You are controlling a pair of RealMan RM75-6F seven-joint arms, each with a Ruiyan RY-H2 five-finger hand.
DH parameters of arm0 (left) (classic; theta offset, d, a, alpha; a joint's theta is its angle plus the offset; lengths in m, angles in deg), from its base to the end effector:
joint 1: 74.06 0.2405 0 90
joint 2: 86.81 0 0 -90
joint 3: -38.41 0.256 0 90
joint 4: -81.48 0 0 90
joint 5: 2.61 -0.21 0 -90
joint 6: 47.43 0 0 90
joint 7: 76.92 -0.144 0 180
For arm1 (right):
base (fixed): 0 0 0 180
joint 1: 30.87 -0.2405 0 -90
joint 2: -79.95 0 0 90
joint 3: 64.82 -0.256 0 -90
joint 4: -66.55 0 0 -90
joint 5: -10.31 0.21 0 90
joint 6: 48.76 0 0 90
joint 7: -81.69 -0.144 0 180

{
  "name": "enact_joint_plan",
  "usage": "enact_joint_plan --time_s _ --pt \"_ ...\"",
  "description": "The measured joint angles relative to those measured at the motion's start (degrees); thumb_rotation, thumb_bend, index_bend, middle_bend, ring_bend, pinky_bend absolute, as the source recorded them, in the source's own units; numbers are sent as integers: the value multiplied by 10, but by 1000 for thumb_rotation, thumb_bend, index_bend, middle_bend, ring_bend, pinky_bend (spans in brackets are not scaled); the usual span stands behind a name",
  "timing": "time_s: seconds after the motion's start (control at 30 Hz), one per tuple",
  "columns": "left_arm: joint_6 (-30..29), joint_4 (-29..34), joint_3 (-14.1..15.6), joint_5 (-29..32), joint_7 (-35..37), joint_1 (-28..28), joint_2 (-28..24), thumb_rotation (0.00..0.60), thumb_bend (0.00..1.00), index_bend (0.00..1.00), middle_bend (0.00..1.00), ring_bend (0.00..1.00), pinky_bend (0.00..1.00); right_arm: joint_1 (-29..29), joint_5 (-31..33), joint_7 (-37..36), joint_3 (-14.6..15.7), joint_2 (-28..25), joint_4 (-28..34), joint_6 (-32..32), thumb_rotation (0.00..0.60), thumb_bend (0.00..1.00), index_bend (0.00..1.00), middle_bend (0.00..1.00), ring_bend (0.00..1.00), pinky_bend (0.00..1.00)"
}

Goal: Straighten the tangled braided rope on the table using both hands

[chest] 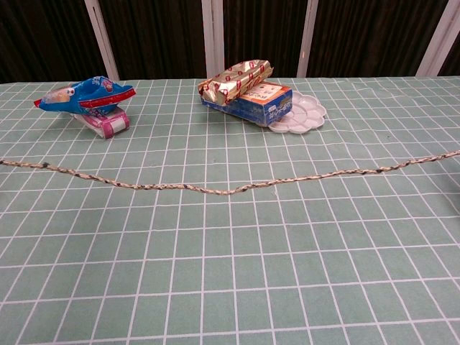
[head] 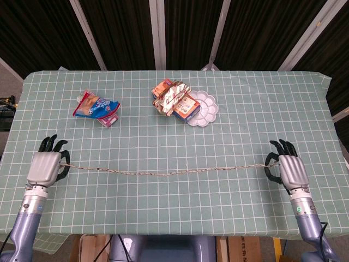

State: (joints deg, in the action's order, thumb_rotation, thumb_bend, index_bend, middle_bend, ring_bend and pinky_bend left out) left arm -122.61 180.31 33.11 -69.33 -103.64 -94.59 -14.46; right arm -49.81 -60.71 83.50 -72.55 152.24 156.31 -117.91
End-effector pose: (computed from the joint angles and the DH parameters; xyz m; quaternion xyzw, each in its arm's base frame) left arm -0.2583 0.2576 0.0949 -0.6472 -0.3721 -0.3043 0.5916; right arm -0.2883 -0.2694 0.1019 0.5917 -0.4628 0.3840 0.5369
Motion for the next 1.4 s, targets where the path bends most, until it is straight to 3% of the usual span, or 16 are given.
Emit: enact_joint_plan --time_s 0.3,0.77,0.93,1.1,1.4 --pt "6 -39 12 -8 30 12 13 600 528 625 187 0 0 6 17 -5 3 4 -38 16 600 420 636 169 0 0" --pt "29 -104 14 10 -13 0 86 600 525 614 180 0 0 -9 38 22 9 41 -93 62 600 420 622 168 0 0" --pt "33 -113 15 14 -32 -3 100 600 485 587 161 0 0 -12 48 41 10 45 -97 74 600 420 447 92 0 0" --pt "31 -108 16 19 -52 -3 100 600 414 452 100 0 0 -14 60 62 13 41 -92 85 600 420 24 0 0 0" --pt "33 -43 21 33 -64 5 54 600 272 279 6 0 0 -11 85 90 13 12 -37 87 600 419 0 0 0 0"
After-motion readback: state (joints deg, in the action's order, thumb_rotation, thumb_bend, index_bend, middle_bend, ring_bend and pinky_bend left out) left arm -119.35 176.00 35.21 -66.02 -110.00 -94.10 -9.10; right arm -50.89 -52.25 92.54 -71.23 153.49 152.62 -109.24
